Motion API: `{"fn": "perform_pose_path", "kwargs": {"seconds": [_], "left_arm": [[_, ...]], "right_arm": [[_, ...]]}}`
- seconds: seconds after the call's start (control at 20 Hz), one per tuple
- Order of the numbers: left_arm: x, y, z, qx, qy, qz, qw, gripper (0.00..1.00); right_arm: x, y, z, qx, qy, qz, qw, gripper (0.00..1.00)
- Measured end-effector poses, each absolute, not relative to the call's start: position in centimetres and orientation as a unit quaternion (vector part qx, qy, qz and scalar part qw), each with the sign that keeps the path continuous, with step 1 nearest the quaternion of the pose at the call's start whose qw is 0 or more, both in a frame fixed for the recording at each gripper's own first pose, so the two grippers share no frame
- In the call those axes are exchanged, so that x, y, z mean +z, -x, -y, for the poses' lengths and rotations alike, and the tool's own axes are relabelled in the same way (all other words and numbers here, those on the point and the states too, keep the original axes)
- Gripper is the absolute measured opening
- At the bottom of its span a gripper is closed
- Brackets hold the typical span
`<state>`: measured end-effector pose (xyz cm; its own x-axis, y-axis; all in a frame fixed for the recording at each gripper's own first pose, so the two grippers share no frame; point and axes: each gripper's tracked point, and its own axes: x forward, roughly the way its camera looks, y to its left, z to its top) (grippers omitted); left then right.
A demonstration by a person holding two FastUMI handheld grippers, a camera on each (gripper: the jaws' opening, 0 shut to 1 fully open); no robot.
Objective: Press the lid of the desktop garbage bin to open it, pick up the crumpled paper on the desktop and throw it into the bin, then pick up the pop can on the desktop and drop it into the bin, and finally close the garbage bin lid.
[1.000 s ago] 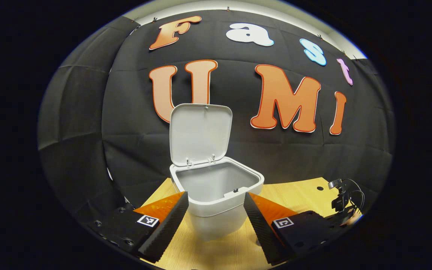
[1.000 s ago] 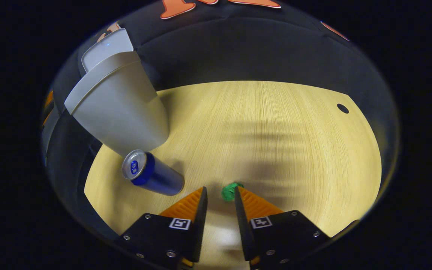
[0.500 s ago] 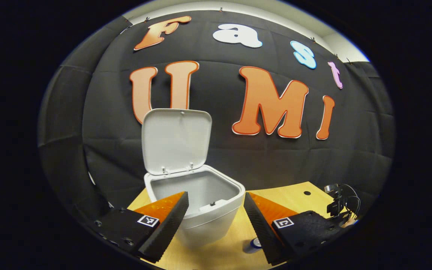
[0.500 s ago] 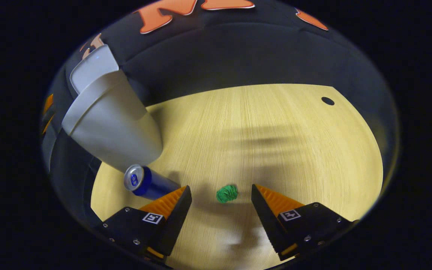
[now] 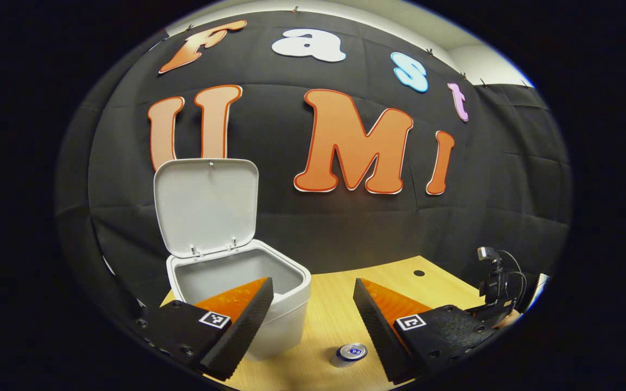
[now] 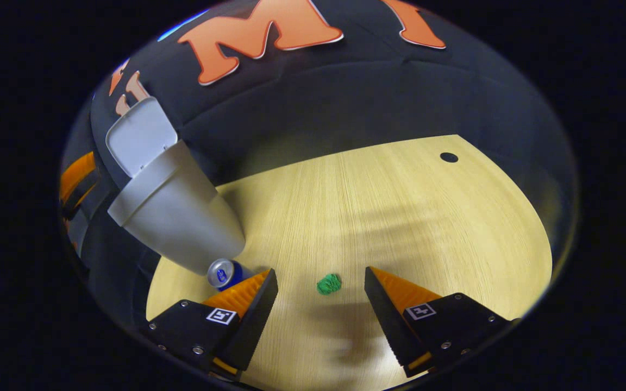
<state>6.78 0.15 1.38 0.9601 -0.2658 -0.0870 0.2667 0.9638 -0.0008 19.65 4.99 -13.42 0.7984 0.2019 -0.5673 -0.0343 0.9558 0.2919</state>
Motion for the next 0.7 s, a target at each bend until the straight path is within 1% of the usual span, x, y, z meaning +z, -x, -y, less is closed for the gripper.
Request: {"fn": "perform_pose_path", "kwargs": {"seconds": [0.25,0.35,0.5,0.7], "left_arm": [[3.0,-4.9,-0.5,-0.142,-0.011,-0.025,0.99,0.94],[2.9,-4.1,-0.8,-0.144,-0.007,-0.024,0.989,0.94],[2.3,-3.3,-1.9,-0.137,0.003,-0.025,0.99,0.94],[1.3,-2.6,-5.1,-0.097,-0.01,-0.028,0.995,0.94]], "right_arm": [[-10.2,-18.9,-5.1,0.058,-0.151,-0.267,0.95,0.97],[-10.6,-18.7,-4.9,0.058,-0.128,-0.271,0.952,0.97],[-13.4,-17.4,-6.0,0.102,-0.117,-0.32,0.935,0.97],[-18.5,-18.1,-3.9,0.09,-0.065,-0.394,0.912,0.97]]}}
